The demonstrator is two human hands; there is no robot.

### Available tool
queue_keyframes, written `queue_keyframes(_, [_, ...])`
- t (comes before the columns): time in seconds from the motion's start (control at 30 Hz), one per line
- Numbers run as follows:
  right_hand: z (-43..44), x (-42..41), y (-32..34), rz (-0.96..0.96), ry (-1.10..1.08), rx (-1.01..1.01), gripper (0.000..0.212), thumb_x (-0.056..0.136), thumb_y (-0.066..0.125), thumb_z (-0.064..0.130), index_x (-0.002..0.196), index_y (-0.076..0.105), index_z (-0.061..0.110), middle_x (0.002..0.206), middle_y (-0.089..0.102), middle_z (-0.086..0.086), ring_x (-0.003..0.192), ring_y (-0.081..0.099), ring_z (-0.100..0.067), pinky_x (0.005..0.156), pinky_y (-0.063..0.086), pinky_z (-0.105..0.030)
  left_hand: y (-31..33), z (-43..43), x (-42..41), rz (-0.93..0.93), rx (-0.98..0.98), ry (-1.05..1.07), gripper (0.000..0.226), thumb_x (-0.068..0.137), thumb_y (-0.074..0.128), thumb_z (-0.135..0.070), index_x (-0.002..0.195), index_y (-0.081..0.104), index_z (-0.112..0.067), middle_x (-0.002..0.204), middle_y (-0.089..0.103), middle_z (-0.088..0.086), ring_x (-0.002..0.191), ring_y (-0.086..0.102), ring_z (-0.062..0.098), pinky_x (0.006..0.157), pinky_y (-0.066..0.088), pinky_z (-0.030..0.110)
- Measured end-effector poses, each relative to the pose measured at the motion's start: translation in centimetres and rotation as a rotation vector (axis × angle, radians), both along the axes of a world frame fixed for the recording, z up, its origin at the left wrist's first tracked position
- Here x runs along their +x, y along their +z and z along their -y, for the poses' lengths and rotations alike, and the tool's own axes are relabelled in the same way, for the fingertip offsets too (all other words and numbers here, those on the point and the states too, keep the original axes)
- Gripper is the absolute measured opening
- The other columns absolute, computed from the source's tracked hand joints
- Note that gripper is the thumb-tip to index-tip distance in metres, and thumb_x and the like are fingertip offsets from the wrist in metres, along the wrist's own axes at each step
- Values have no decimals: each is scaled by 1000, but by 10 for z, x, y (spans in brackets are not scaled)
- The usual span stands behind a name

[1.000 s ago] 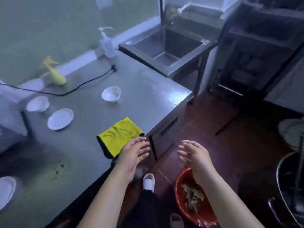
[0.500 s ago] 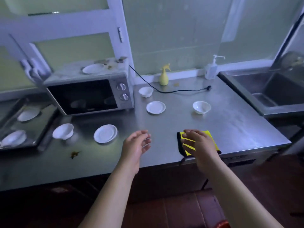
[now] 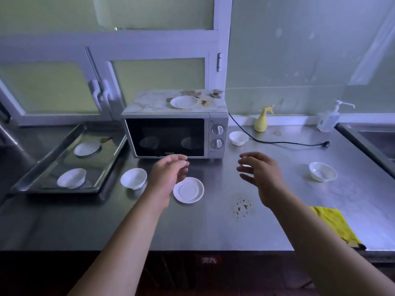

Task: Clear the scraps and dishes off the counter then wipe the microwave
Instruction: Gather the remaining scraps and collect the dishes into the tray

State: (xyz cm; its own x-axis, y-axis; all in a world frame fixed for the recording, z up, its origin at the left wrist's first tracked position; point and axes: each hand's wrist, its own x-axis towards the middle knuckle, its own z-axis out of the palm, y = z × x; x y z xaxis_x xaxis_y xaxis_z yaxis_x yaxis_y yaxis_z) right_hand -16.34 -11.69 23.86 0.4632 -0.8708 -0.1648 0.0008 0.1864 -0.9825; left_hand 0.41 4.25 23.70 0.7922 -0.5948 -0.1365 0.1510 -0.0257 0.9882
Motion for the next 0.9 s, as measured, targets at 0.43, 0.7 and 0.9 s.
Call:
queue_keyframes(0.43, [183,148,18,-253,97,-258,8,88,68,9,96,68,11,86,65,-8,73,60,-21,76,49,-38,22,147,182,425,523,-77,63,86,66,-43,143,44,-26,144,45,2,124,50,24,97,45,36])
queue_keyframes(0.7, [309,277,7,-446,162,-466,40,87,70,21,125,63,12,108,65,-5,74,61,-18,60,43,-25,2,209,261,853,915,-3,61,89,56,-55,132,51,-11,138,49,9,129,44,30,104,43,45])
queue_keyframes(0.9, [371,355,-4,-763,171,-785,62,89,63,37,146,45,21,142,52,-11,124,52,-34,101,43,-44,-35,204,279,1029,1034,-23,79,95,49,-60,154,27,-12,160,26,5,147,20,23,122,17,35])
